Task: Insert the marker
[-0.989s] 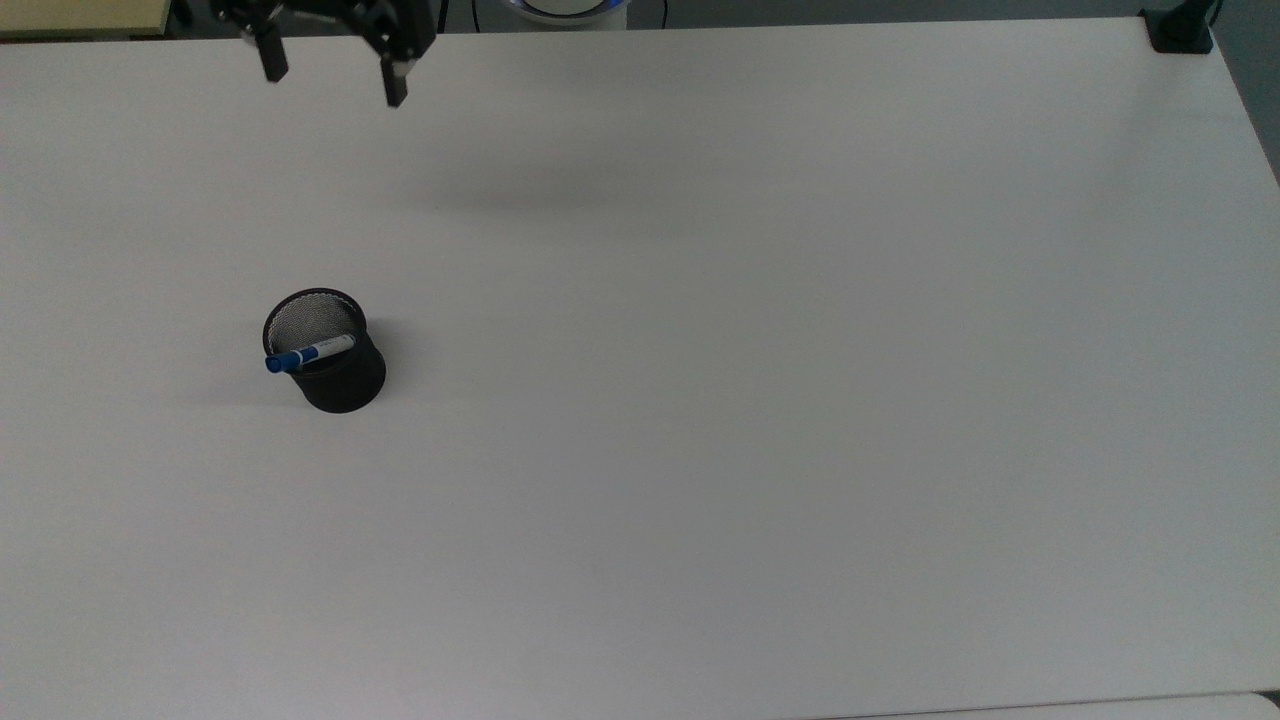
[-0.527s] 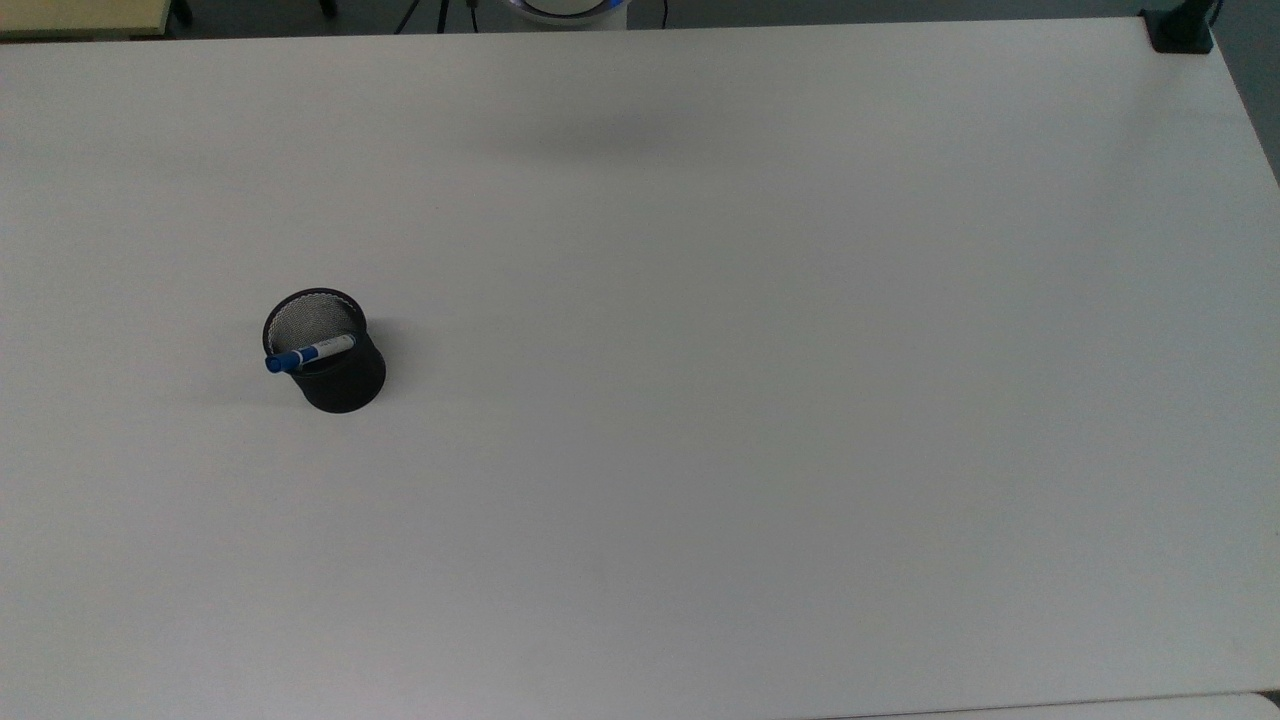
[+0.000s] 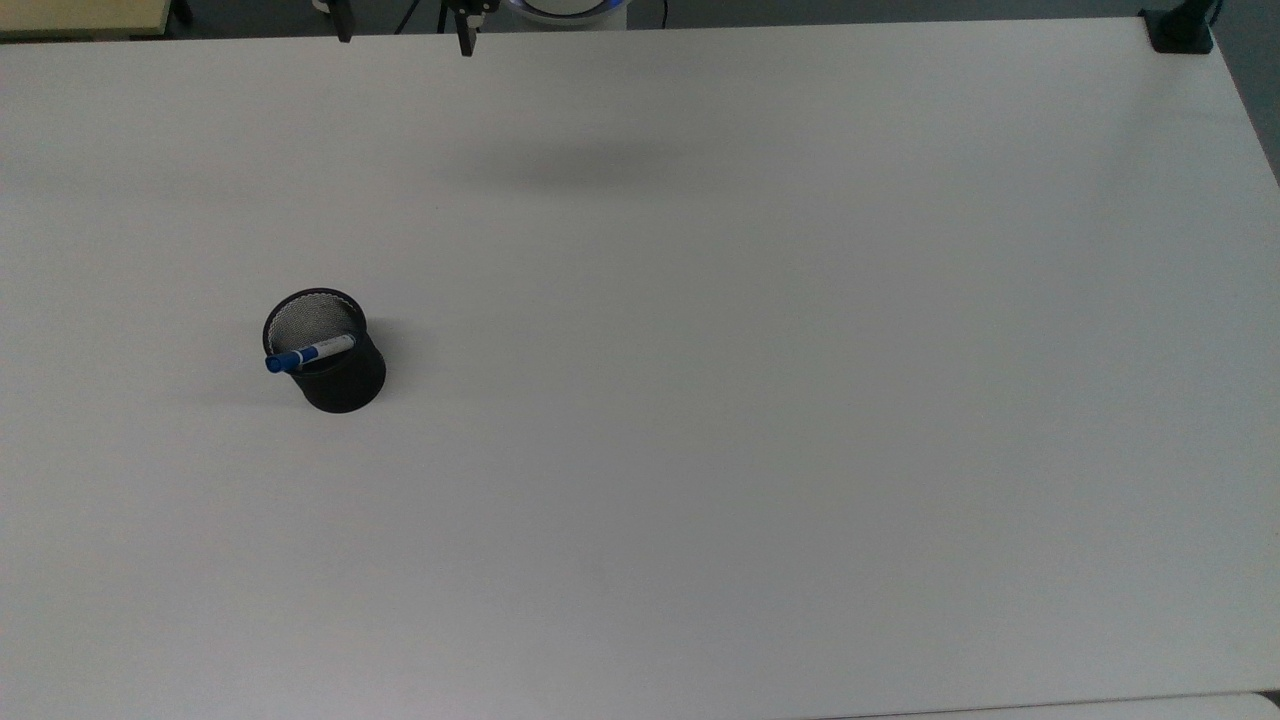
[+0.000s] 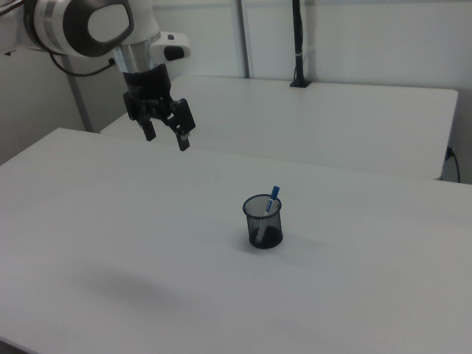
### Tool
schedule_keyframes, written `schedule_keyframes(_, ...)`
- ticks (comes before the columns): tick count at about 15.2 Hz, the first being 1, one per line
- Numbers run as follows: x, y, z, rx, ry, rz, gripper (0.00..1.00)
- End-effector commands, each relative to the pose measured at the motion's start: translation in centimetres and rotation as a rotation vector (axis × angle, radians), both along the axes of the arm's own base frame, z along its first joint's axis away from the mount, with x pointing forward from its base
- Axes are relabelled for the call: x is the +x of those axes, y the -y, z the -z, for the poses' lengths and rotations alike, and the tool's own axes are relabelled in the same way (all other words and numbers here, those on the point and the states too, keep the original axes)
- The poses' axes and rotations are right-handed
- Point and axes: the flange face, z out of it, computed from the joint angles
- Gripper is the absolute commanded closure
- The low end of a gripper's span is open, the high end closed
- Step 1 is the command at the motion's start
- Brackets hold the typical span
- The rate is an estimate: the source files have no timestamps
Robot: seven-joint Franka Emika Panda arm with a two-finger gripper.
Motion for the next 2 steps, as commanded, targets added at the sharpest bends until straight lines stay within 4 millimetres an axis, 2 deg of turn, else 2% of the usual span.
schedule_keyframes(1, 0.16, 0.45, -0.9, -0.006, 0.021, 0.0, 0.0)
schedule_keyframes(2, 0.11, 0.43, -0.98, -0.005, 0.022, -0.004, 0.0)
